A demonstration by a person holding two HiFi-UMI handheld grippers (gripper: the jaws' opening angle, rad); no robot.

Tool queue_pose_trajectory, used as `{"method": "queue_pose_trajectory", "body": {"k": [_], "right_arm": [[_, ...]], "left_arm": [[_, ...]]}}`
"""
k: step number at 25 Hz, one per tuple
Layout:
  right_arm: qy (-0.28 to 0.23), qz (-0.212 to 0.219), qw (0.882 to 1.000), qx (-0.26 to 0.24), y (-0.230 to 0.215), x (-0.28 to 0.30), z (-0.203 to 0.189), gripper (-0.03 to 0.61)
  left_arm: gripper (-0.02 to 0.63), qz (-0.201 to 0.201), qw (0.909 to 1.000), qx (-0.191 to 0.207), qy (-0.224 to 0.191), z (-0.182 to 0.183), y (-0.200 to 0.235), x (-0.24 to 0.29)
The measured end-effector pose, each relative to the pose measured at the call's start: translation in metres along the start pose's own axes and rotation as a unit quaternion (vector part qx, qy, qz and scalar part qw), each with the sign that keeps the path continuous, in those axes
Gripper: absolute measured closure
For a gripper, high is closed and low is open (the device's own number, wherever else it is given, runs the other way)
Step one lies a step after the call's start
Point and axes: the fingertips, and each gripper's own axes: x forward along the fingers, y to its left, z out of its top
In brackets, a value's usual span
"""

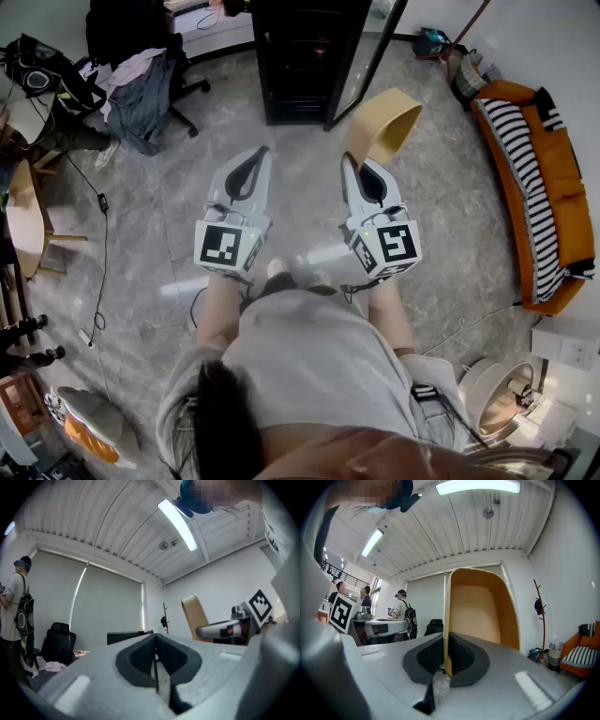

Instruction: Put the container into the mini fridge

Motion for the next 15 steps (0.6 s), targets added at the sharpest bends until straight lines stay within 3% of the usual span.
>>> {"method": "queue_pose_trajectory", "body": {"k": [15], "right_arm": [[0.003,-0.01,1.0,0.002,0.009,0.034,0.0,0.574]], "left_arm": [[0.612,0.009,0.9997,-0.017,-0.016,-0.002,0.043,0.008]]}}
